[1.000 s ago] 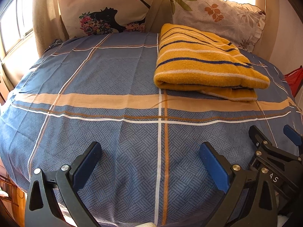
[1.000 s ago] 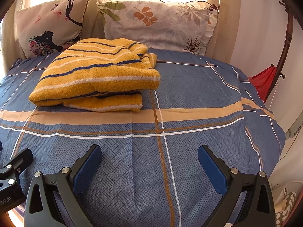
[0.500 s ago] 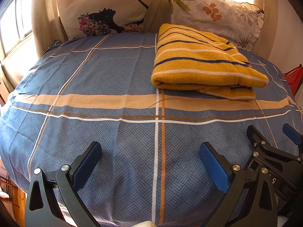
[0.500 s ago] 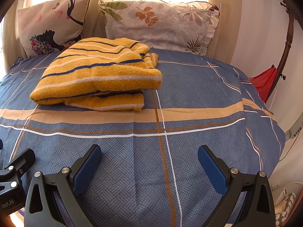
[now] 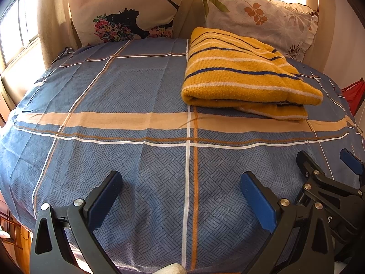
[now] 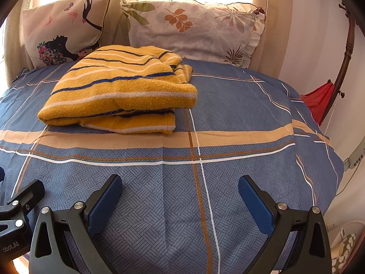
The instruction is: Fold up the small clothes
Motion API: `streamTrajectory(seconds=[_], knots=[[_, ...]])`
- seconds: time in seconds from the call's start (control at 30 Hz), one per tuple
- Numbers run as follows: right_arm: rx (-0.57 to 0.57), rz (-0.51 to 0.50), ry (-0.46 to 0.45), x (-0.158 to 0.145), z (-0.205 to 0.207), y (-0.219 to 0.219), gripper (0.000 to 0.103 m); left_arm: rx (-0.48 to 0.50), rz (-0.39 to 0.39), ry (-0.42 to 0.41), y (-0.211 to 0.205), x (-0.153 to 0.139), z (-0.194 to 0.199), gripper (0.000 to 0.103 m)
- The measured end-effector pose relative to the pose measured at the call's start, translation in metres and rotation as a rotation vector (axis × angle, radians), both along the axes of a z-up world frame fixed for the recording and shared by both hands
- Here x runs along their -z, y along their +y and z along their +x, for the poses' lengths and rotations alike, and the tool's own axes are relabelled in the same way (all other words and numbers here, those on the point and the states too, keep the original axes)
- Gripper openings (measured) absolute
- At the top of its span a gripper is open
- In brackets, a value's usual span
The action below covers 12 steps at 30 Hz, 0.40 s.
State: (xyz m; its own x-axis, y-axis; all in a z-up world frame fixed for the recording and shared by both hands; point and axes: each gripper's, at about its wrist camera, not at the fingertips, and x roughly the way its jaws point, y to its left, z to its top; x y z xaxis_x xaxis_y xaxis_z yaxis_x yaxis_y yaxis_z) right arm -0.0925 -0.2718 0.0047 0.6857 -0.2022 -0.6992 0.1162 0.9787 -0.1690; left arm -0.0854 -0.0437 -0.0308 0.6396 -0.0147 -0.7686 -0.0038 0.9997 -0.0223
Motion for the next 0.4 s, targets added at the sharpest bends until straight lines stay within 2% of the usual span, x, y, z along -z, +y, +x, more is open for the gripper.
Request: streamTrajectory(seconds=[0.2,0.4], knots=[[-0.001,0.001,-0.002,-0.001,0.000,-0.001,0.103,-0.004,-0.001,-0.005,0.002,-0.002,0.003,0.103],[-0.031,0.036,-0.012,-0.012,0.007,0.001,0.103,-0.003,-0.011,-0.050,0.012,-0.020,0.009,0.103]])
